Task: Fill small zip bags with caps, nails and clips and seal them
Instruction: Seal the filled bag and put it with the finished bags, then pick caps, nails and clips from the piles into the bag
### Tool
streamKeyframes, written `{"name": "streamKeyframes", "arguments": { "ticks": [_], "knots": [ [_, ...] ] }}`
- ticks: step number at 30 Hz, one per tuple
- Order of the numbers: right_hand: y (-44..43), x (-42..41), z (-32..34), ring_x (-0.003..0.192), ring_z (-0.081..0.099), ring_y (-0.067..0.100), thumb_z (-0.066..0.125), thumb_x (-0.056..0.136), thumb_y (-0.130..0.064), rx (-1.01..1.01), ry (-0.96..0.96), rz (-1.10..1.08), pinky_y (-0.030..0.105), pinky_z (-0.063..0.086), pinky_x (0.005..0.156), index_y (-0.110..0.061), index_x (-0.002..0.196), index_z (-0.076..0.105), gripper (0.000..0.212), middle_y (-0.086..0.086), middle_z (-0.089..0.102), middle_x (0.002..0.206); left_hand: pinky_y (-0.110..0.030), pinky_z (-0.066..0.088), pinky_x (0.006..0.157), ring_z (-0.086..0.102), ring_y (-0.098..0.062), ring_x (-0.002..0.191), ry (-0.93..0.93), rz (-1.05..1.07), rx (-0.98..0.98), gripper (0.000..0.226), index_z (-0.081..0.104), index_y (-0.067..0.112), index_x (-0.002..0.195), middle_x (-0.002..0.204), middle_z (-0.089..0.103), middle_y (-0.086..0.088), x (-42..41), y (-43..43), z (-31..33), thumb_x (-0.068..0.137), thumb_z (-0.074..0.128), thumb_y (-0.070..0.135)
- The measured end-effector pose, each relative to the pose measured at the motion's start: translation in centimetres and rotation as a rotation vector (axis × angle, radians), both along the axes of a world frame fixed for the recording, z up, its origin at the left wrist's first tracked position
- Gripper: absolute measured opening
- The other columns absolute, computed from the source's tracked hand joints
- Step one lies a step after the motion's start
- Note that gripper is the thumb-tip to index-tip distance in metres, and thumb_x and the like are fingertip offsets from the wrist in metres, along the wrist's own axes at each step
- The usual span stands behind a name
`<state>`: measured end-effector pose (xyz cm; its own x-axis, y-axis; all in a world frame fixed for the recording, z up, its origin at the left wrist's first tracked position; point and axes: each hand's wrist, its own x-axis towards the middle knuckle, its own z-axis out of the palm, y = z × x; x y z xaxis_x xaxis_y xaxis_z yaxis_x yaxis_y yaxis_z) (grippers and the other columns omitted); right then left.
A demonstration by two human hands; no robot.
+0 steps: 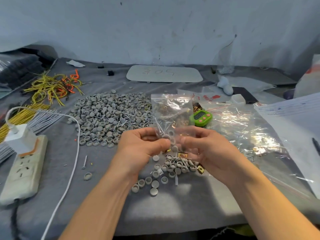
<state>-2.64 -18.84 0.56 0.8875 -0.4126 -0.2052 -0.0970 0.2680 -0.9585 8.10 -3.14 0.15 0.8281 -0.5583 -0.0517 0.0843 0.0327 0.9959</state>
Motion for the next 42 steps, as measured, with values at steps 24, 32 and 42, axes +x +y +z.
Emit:
{"name": "streamKeyframes", "arguments": {
  "ticks": [24,32,42],
  "knots": [
    [-11.8,-10.6,-1.4,0.108,0.070,0.015,0.060,0.081,0.002,-0.924,0.452,-0.724,0.026,0.049,0.101,-0.029,0.116,0.076,0.050,-0.011,0.076,0.112,-0.034,-0.018,0.121,-0.011,-0.019,0.157,-1.221,-0.355,0.557,0.065,0.011,0.030,0.164,0.172,-0.007,0.003,-9.2,-14.5,-6.2,0.106,0.036,0.050],
    [-13.6,-11.8,-2.9,0.121,0.060,0.029,0.063,0.082,-0.009,-1.130,0.699,-0.297,0.032,0.048,0.100,-0.034,0.132,0.067,0.056,0.004,0.064,0.132,-0.029,-0.010,0.122,-0.002,-0.019,0.158,-1.144,-0.291,0.551,0.060,0.019,0.030,0.162,0.172,0.003,0.001,-8.4,-16.5,-6.3,0.107,0.040,0.041],
    [-12.1,-15.6,-2.1,0.101,0.061,0.013,0.079,0.083,-0.051,-1.285,0.891,-0.286,0.036,0.044,0.098,-0.040,0.106,0.075,0.025,-0.014,0.070,0.102,-0.037,0.002,0.128,0.011,-0.025,0.157,-1.220,-0.267,0.565,0.063,0.023,0.025,0.162,0.170,0.018,-0.005,-9.2,-17.5,-6.0,0.105,0.046,0.037]
  ]
}}
